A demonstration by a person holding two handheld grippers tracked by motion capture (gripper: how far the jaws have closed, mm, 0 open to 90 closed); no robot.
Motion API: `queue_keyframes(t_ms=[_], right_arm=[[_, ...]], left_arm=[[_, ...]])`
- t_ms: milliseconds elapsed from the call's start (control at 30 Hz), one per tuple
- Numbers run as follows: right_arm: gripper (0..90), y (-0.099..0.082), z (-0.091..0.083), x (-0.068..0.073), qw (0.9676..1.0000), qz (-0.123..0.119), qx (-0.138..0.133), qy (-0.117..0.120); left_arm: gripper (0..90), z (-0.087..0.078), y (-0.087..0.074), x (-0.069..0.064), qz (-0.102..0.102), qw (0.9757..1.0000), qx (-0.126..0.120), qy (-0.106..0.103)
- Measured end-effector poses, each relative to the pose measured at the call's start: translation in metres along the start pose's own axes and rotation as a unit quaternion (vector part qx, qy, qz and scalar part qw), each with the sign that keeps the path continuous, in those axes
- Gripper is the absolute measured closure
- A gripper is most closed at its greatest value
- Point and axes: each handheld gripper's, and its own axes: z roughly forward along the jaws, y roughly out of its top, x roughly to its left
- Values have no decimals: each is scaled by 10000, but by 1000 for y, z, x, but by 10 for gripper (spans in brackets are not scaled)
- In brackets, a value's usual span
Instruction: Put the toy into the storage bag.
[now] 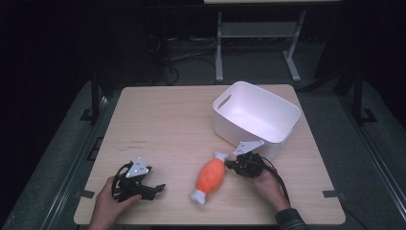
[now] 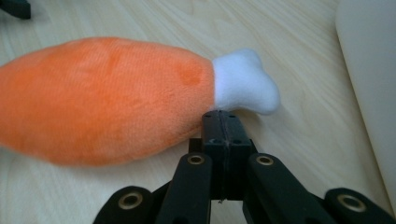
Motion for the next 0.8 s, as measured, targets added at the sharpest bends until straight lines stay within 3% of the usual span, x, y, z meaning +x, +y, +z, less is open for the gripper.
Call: queue_keyframes(t_ms=[800], right_arm=[[895, 49, 37, -4, 9995, -257, 203, 49]], left_arm=[[128, 0, 0, 0, -11, 10000, -13, 2]])
